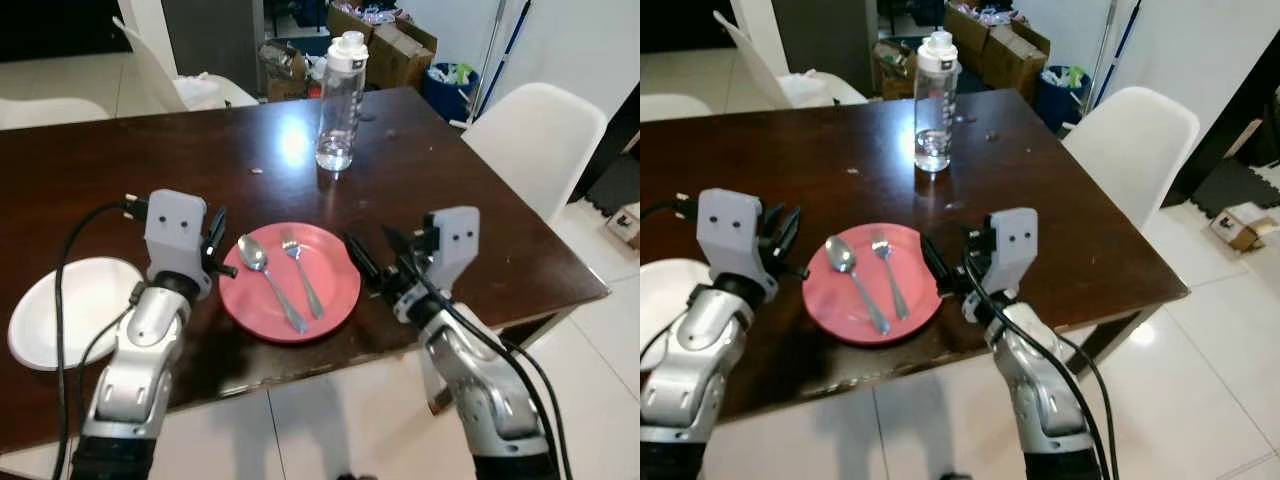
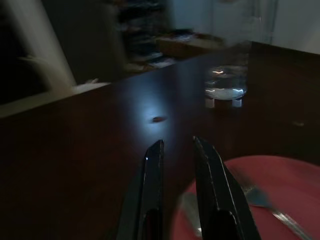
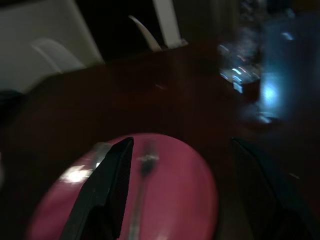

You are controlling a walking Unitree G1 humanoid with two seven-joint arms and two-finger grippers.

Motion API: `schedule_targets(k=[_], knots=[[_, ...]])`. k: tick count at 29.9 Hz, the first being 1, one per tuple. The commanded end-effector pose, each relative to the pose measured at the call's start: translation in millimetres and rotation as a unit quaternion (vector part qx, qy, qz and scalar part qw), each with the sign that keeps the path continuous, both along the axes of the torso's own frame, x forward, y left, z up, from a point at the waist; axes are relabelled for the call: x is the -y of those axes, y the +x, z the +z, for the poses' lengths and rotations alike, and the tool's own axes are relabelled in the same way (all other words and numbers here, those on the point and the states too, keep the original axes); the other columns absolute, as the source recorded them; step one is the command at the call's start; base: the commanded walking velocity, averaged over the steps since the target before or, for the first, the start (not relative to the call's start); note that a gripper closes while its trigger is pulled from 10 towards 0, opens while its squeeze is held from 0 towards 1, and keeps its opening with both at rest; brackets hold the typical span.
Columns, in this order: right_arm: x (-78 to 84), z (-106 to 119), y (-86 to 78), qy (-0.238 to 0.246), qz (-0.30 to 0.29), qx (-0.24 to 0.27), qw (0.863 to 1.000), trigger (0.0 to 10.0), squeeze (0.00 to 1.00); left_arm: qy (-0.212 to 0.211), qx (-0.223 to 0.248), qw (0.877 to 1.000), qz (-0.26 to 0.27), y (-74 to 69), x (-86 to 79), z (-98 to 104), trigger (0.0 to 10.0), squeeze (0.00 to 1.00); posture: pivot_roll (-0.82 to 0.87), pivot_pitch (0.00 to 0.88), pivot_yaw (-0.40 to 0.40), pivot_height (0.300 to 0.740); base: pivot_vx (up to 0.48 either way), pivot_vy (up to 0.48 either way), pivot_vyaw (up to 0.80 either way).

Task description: Setting the table

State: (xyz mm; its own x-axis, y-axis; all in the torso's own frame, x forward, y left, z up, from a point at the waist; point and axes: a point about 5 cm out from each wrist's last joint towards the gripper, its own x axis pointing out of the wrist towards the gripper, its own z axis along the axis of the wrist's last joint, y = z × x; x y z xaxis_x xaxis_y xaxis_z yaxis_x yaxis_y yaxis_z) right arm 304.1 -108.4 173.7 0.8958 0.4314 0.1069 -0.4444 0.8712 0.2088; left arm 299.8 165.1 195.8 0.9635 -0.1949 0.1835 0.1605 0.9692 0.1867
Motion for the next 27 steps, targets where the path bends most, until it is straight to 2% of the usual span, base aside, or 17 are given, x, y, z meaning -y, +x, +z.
schedule_targets(k=[1,4,9,14,18,20,21,23,27], knots=[[-0.6,-5,5.0,0.005,-0.006,-0.023,1.000,10.0,0.00,0.012,-0.015,0.999,-0.031,-5.8,-3.5,1,10.0,0.00,0.02,0.060,0.056,0.740,0.000,0.000,0.00],[-3.5,-6,12.0,-0.002,-0.008,-0.034,0.999,10.0,0.00,0.041,-0.025,0.997,-0.065,-10.8,-9.4,5,10.0,0.00,0.03,0.064,0.057,0.740,0.000,0.000,0.00],[-18.2,-7,32.0,-0.013,0.016,-0.056,0.998,10.0,0.00,0.112,-0.048,0.983,-0.139,-31.7,-34.2,28,10.0,0.00,0.08,0.077,0.050,0.740,0.000,0.000,0.00],[-24.4,-13,38.8,-0.009,0.022,-0.080,0.997,10.0,0.00,0.120,-0.050,0.979,-0.157,-41.6,-36.4,37,10.0,0.00,0.13,0.093,0.045,0.740,0.000,0.000,0.00],[-26.6,-22,51.8,-0.023,0.005,-0.110,0.994,10.0,0.00,0.122,-0.051,0.979,-0.155,-52.7,-34.5,42,10.0,0.00,0.20,0.114,0.027,0.740,0.000,0.000,0.00],[-27.0,-23,53.1,-0.024,0.003,-0.115,0.993,10.0,0.00,0.121,-0.052,0.979,-0.154,-54.6,-34.5,43,10.0,0.00,0.21,0.123,0.020,0.740,0.000,0.000,0.00],[-28.4,-28,57.3,-0.038,0.005,-0.126,0.991,10.0,0.00,0.119,-0.051,0.980,-0.153,-61.2,-31.7,46,10.0,0.00,0.23,0.139,0.008,0.740,0.000,0.000,0.00],[-29.2,-30,58.7,-0.041,0.007,-0.132,0.990,10.0,0.00,0.121,-0.054,0.979,-0.154,-64.9,-30.5,46,10.0,0.00,0.25,0.151,0.001,0.740,0.000,0.000,0.00],[-32.9,-33,62.4,-0.058,0.025,-0.131,0.989,10.0,0.00,0.157,-0.080,0.972,-0.155,-78.1,-30.8,42,10.0,0.00,0.27,0.173,-0.009,0.740,0.000,0.000,0.00]])
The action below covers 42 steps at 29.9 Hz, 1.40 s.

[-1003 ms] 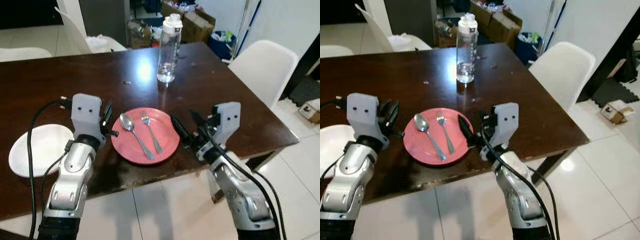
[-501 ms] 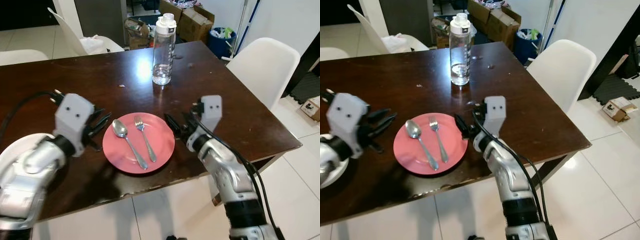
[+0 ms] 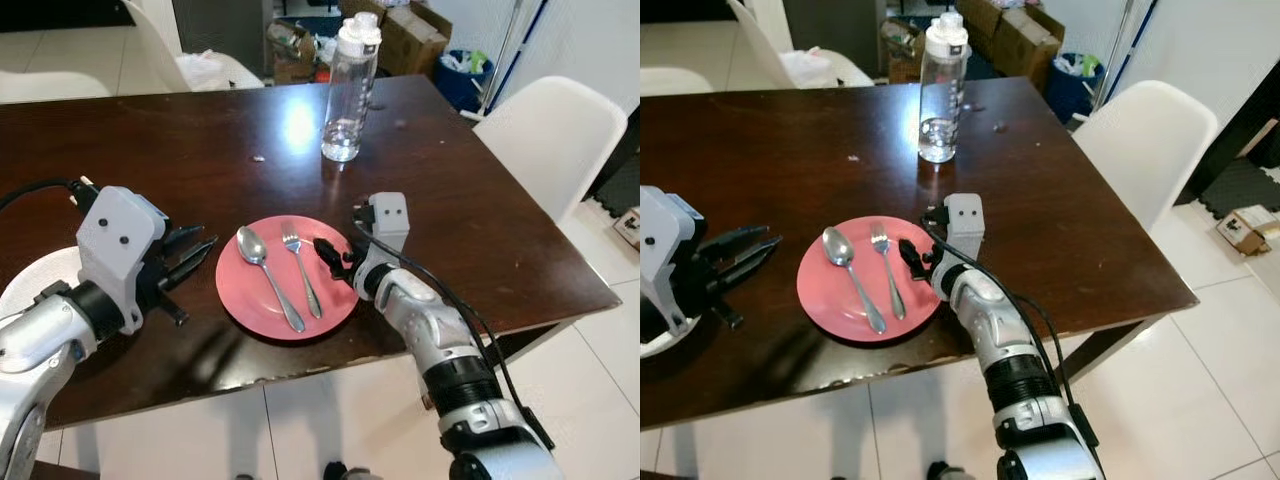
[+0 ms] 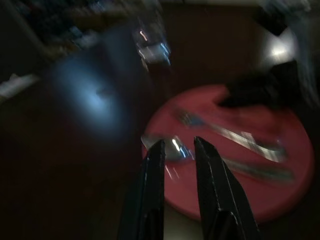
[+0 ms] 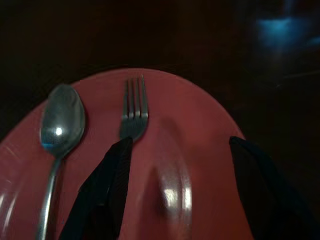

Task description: Setting the table

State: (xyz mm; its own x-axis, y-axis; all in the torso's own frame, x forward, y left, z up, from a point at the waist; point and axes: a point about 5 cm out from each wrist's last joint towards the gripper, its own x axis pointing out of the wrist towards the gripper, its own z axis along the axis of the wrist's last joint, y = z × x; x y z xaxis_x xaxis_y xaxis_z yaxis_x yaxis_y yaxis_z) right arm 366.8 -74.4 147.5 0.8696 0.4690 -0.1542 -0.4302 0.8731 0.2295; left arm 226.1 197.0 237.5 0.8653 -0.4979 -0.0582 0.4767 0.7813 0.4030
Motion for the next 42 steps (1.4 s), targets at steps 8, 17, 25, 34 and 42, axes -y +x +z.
schedule_targets(k=[8,17,25,34,42], knots=[[-18.2,-8,-0.1,-0.036,0.059,0.003,0.998,10.0,0.00,0.030,-0.049,0.998,0.034,-25.1,-9.5,-16,10.0,0.00,0.29,0.211,-0.025,0.740,0.000,0.000,0.00],[-24.1,-27,-3.4,-0.073,0.065,-0.049,0.994,4.9,0.00,0.023,-0.062,0.997,0.043,-29.5,-6.6,-21,10.0,0.00,0.27,0.210,-0.030,0.740,0.000,0.000,0.00],[-13.2,-53,-10.2,-0.082,0.037,-0.118,0.989,0.0,0.00,0.016,-0.059,0.997,0.042,-27.1,-3.3,-22,10.0,0.00,0.26,0.199,-0.039,0.740,0.000,0.000,0.00],[-12.1,-63,-14.8,-0.069,0.040,-0.151,0.985,0.0,0.00,0.010,-0.053,0.998,0.045,-23.1,-0.9,-22,10.0,0.00,0.25,0.190,-0.042,0.740,0.000,0.000,0.00],[-3.7,-46,-3.4,-0.029,0.003,-0.121,0.992,0.0,0.00,0.005,-0.048,0.998,0.044,-18.7,3.0,-23,10.0,0.00,0.24,0.182,-0.036,0.740,0.000,0.000,0.00]])
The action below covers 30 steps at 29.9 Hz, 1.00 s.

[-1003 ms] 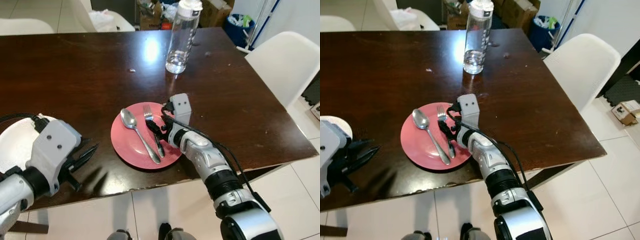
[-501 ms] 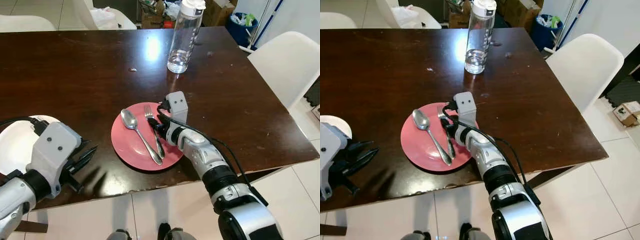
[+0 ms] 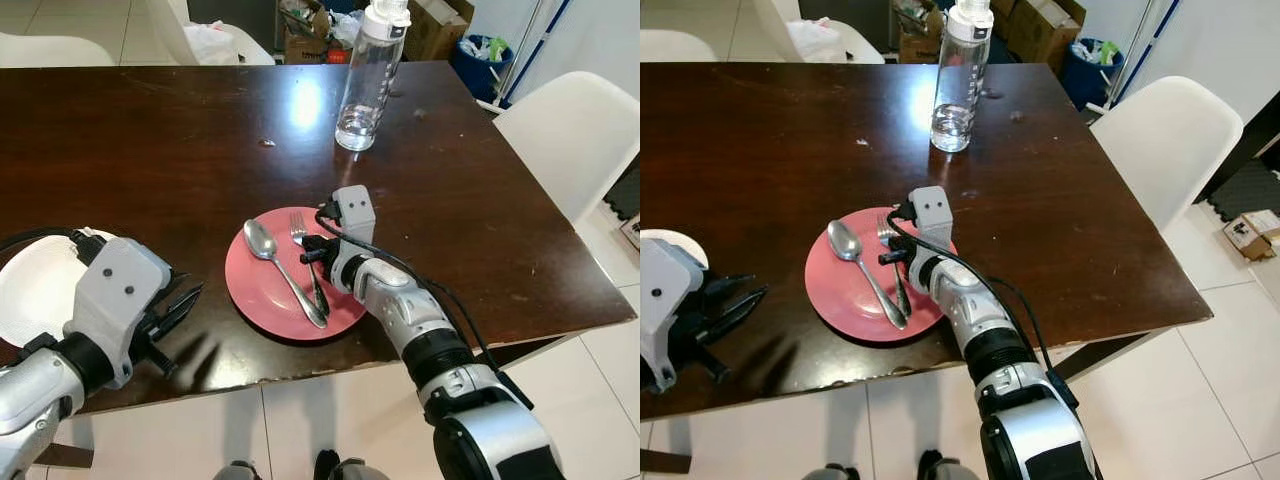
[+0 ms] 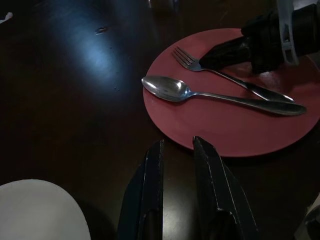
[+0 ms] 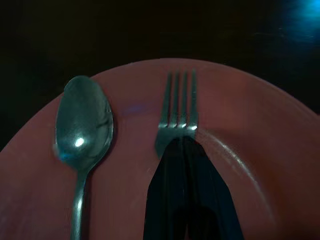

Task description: Setting the table

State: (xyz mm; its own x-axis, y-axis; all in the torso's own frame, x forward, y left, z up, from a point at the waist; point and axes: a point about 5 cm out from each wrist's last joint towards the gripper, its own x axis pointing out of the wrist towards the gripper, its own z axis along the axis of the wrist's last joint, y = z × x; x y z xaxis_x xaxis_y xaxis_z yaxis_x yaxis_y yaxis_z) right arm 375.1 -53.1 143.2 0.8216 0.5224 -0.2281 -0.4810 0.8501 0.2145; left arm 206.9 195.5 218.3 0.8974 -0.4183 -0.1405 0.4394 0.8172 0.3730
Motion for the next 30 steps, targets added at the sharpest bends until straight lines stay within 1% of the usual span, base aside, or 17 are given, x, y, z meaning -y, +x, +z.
schedule_targets(k=[1,7,8,12,15,16,17,18,19,20,21,22,23,24,26,27,30], knots=[[17.6,-42,-11.7,-0.009,-0.036,-0.091,0.995,0.0,0.00,-0.002,-0.004,1.000,0.000,0.4,1.5,-4,10.0,0.00,0.24,0.182,-0.036,0.740,0.000,0.000,0.00],[17.7,-9,-2.3,0.044,-0.043,-0.016,0.998,0.0,0.00,-0.004,-0.002,1.000,-0.001,3.9,3.1,-3,10.0,0.00,0.23,0.176,-0.029,0.740,0.000,0.000,0.00],[17.5,10,-1.2,0.054,-0.036,0.028,0.998,9.6,0.00,-0.004,-0.001,1.000,-0.002,5.3,3.8,-3,10.0,0.00,0.22,0.174,-0.026,0.740,0.000,0.000,0.00],[17.4,39,-5.3,0.056,-0.025,0.089,0.994,10.0,0.00,-0.006,0.001,1.000,-0.006,9.0,5.1,-3,10.0,0.00,0.21,0.171,-0.022,0.740,0.000,0.000,0.00],[13.8,32,-11.4,0.017,0.005,0.065,0.998,10.0,0.00,-0.006,0.002,1.000,-0.008,11.3,5.9,-3,10.0,0.00,0.20,0.170,-0.023,0.740,0.000,0.000,0.00],[14.8,28,-12.5,0.001,0.006,0.065,0.998,10.0,0.49,-0.006,0.003,1.000,-0.008,11.9,6.3,-3,10.0,0.00,0.20,0.169,-0.024,0.740,0.000,0.000,0.00],[14.8,28,-12.5,0.001,0.006,0.065,0.998,10.0,0.49,-0.006,0.003,1.000,-0.008,11.9,6.3,-3,10.0,0.00,0.20,0.169,-0.024,0.740,0.000,0.000,0.00],[18.9,24,-14.0,-0.031,0.007,0.070,0.997,10.0,0.74,-0.007,0.003,1.000,-0.009,12.5,6.8,-3,10.0,0.00,0.20,0.170,-0.025,0.740,0.000,0.000,0.00],[18.9,24,-14.0,-0.031,0.007,0.070,0.997,10.0,0.74,-0.007,0.003,1.000,-0.009,12.5,6.8,-3,10.0,0.00,0.20,0.170,-0.025,0.740,0.000,0.000,0.00],[21.9,21,-15.1,-0.032,0.010,0.060,0.998,10.0,0.67,-0.008,0.003,1.000,-0.009,12.5,7.2,-4,10.0,0.00,0.19,0.171,-0.025,0.740,0.000,0.000,0.00],[23.9,20,-16.1,-0.031,0.014,0.048,0.998,10.0,0.40,-0.009,0.002,1.000,-0.009,12.5,7.5,-5,10.0,0.00,0.19,0.170,-0.025,0.740,0.000,0.000,0.00],[24.9,20,-16.8,-0.027,0.015,0.039,0.999,10.0,0.30,-0.009,0.001,1.000,-0.010,12.4,7.8,-6,10.0,0.00,0.19,0.170,-0.025,0.740,0.000,0.000,0.00],[24.0,20,-18.2,-0.015,0.014,0.028,0.999,10.0,0.00,-0.010,0.000,1.000,-0.010,12.5,8.4,-7,10.0,0.00,0.18,0.170,-0.026,0.740,0.000,0.000,0.00],[19.2,20,-21.0,-0.008,0.017,0.023,1.000,10.0,0.60,-0.010,0.000,1.000,-0.012,12.9,9.4,-7,10.0,0.00,0.18,0.170,-0.026,0.740,0.000,0.000,0.00],[15.9,21,-24.0,-0.004,0.020,0.019,1.000,10.0,0.60,-0.010,0.000,1.000,-0.014,13.5,10.2,-8,10.0,0.00,0.18,0.170,-0.026,0.740,0.000,0.000,0.00],[11.2,19,-27.5,0.002,0.020,0.006,1.000,10.0,1.00,-0.010,0.001,1.000,-0.015,14.4,11.0,-8,10.0,0.00,0.18,0.169,-0.027,0.740,0.000,0.000,0.00],[2.7,11,-31.5,0.005,0.004,-0.029,1.000,10.0,1.00,-0.011,0.003,1.000,-0.017,16.0,11.8,-7,10.0,0.00,0.18,0.169,-0.029,0.740,0.000,0.000,0.00]])
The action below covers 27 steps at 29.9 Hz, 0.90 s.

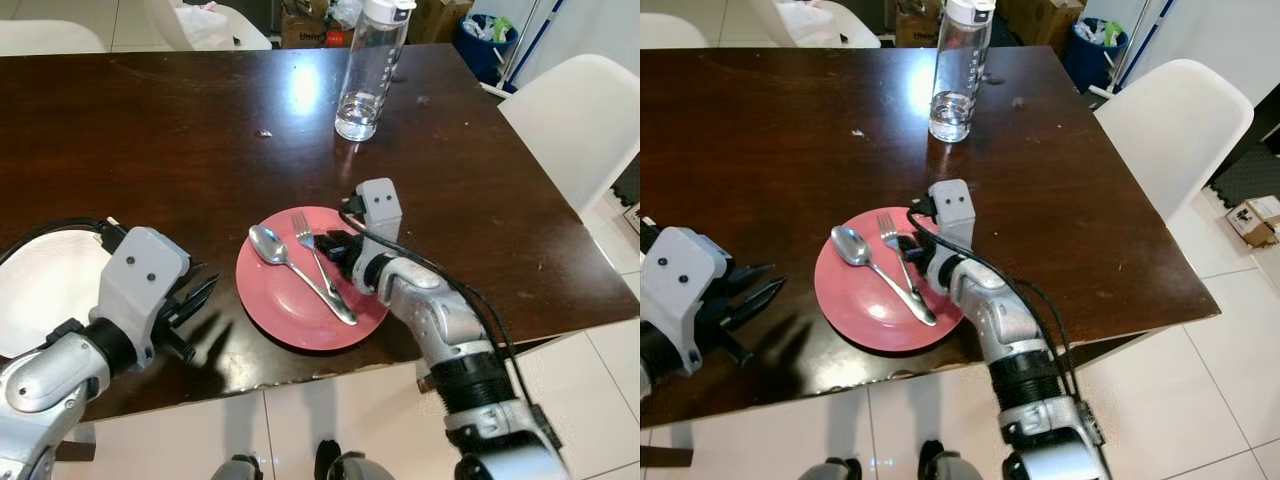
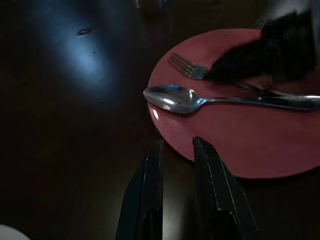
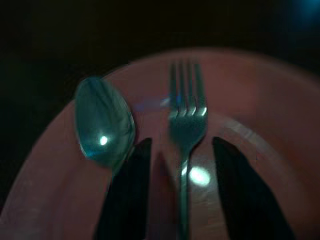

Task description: Setting the table

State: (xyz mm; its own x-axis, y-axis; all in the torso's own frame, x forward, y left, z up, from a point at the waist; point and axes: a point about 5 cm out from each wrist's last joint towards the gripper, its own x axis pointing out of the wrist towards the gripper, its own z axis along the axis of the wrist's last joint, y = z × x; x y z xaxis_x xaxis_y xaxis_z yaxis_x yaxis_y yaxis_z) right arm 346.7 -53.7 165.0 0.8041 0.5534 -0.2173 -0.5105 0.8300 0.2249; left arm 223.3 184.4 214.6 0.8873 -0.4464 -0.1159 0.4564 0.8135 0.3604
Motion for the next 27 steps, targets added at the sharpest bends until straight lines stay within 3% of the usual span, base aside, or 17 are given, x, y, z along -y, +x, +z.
schedule_targets(k=[1,6,7,12,13,15,16,19,20,27], knots=[[-1.3,-14,-3.9,0.000,-0.016,-0.045,0.999,10.0,1.00,0.001,-0.004,1.000,-0.003,0.0,0.8,-3,10.0,0.00,0.18,0.170,-0.030,0.740,0.000,0.000,0.00],[-13.2,-18,-6.7,0.010,0.006,-0.081,0.997,10.0,1.00,-0.001,-0.003,1.000,-0.004,0.6,2.0,-4,10.0,0.00,0.18,0.169,-0.036,0.740,0.000,0.000,0.00],[-13.9,-22,-6.8,0.001,0.007,-0.090,0.996,10.0,0.00,-0.001,-0.002,1.000,-0.004,0.8,2.6,-5,10.0,0.00,0.18,0.167,-0.042,0.740,0.000,0.000,0.00],[-12.6,-42,-10.6,-0.036,0.004,-0.124,0.992,10.0,0.00,-0.004,0.001,1.000,-0.005,2.1,5.0,-5,10.0,0.00,0.17,0.168,-0.057,0.740,0.000,0.000,0.00],[-10.8,-52,-14.9,-0.056,0.003,-0.139,0.989,6.7,0.00,-0.006,0.003,1.000,-0.005,2.8,6.6,-5,10.0,0.00,0.17,0.170,-0.070,0.740,0.000,0.000,0.00],[-10.4,-56,-17.0,-0.063,0.005,-0.144,0.988,6.7,0.00,-0.007,0.004,1.000,-0.005,3.0,7.2,-5,10.0,0.00,0.17,0.170,-0.070,0.740,0.000,0.000,0.00],[-9.1,-65,-23.0,-0.079,0.011,-0.155,0.985,4.5,0.00,-0.009,0.005,1.000,-0.005,3.4,8.7,-6,10.0,0.00,0.16,0.171,-0.076,0.740,0.000,0.000,0.00],[-6.7,-68,-25.8,-0.091,0.011,-0.156,0.983,4.4,0.00,-0.011,0.006,1.000,-0.005,3.6,10.2,-6,10.0,0.00,0.16,0.170,-0.083,0.740,0.000,0.000,0.00],[-1.6,-75,-29.3,-0.108,0.003,-0.160,0.981,0.0,0.00,-0.014,0.006,1.000,-0.006,3.4,12.0,-8,10.0,0.00,0.15,0.170,-0.086,0.740,0.000,0.000,0.00],[17.4,-94,-32.5,-0.126,-0.033,-0.181,0.975,0.0,0.00,-0.020,0.005,1.000,-0.009,4.6,15.7,-10,10.0,0.00,0.14,0.163,-0.083,0.740,0.000,0.000,0.00]])
